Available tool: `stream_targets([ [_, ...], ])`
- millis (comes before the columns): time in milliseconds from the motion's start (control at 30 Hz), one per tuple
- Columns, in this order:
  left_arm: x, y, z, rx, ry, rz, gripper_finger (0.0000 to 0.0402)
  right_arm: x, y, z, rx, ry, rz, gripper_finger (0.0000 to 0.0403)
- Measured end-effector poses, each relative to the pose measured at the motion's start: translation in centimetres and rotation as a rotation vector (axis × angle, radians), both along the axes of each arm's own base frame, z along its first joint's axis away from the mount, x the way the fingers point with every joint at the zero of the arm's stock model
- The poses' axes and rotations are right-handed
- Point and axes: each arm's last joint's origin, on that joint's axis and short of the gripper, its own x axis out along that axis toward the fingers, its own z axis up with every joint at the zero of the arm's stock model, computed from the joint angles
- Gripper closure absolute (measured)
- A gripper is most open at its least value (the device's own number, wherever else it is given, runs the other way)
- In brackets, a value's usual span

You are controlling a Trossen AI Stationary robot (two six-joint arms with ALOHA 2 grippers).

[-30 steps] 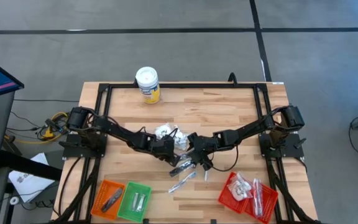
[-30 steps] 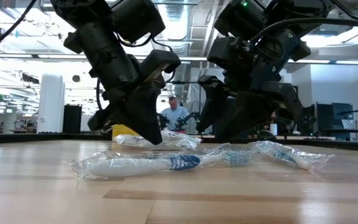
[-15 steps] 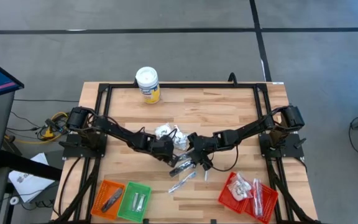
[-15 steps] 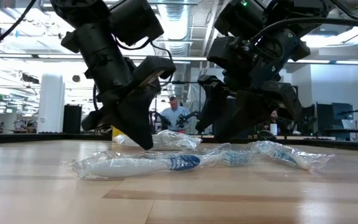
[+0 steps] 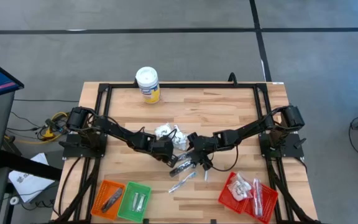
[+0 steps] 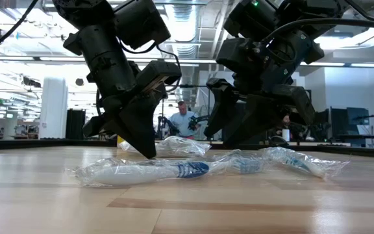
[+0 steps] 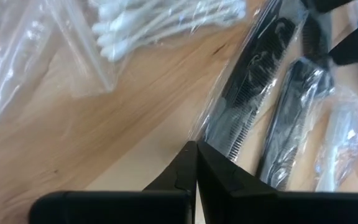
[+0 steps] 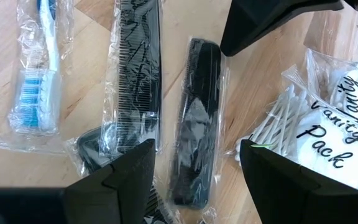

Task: Pick & Place Travel size toiletries
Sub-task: Put the black comb into the orange basket

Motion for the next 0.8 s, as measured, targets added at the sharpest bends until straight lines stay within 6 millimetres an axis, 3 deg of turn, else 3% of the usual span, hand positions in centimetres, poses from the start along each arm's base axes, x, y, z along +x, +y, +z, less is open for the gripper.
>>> stream_targets([
  [500,-0.89,0.35,-0.7,-0.128,0.076,0.026,0.0402,0.08,0.01,0.07,-0.027,-0.015,0.033,0.0175],
  [800,-0.77,0.72,-0.76,-0.155,0.072,0.025,0.0402,0.16,0.14,-0.34,-0.129,-0.022,0.098,0.0175],
])
